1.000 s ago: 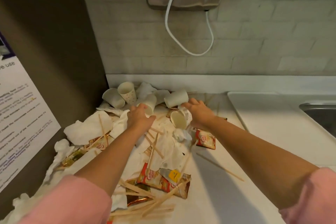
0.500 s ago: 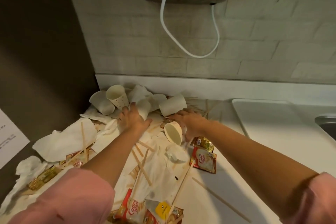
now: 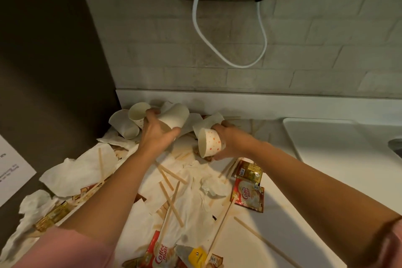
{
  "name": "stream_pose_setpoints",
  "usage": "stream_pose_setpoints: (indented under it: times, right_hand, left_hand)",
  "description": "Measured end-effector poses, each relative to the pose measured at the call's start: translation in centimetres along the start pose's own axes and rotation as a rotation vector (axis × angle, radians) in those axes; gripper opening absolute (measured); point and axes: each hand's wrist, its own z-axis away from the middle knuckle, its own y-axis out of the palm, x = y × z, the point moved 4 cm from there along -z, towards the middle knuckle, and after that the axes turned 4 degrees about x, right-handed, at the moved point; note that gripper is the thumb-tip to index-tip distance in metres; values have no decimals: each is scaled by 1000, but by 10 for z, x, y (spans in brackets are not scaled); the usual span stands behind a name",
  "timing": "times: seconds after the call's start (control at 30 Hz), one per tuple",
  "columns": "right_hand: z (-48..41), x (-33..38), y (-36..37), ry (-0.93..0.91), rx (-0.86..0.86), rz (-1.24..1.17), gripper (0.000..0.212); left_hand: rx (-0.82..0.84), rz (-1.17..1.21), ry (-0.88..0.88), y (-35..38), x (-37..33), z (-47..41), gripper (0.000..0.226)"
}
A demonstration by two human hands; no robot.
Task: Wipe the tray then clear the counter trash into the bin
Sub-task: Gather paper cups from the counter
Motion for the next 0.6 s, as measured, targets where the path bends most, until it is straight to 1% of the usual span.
stream_pose_setpoints:
  times: [0.13,0.2,0.3,0.37,0.47,0.57,0.6]
  right_hand:
    - [1,-4,-11,85,-147,-44,79]
    - [2,-2,-13,87,-159,-53,78]
    - [4,8,-13,6,-133,-68,78]
    - [6,16,-13,-40,-136,-65,78]
    - [7,20,-12,-55,-164,-59,80]
    - [7,17,-12,-68,-178,-30,82]
    - [8,15,-12,-70,-184,-38,86]
  left_hand:
    - [157,70,35,-3,-14,10,66]
    - [225,78,47,-2,-16,10,59]
    - [360,67,41,8,-18,10,46]
    - [412,88,61,18,-22,12,57]
    - [406,135,116,30,-33,14,64]
    - [419,61,123,39,-41,11,94]
    - [424,38,126,43,-43,8,95]
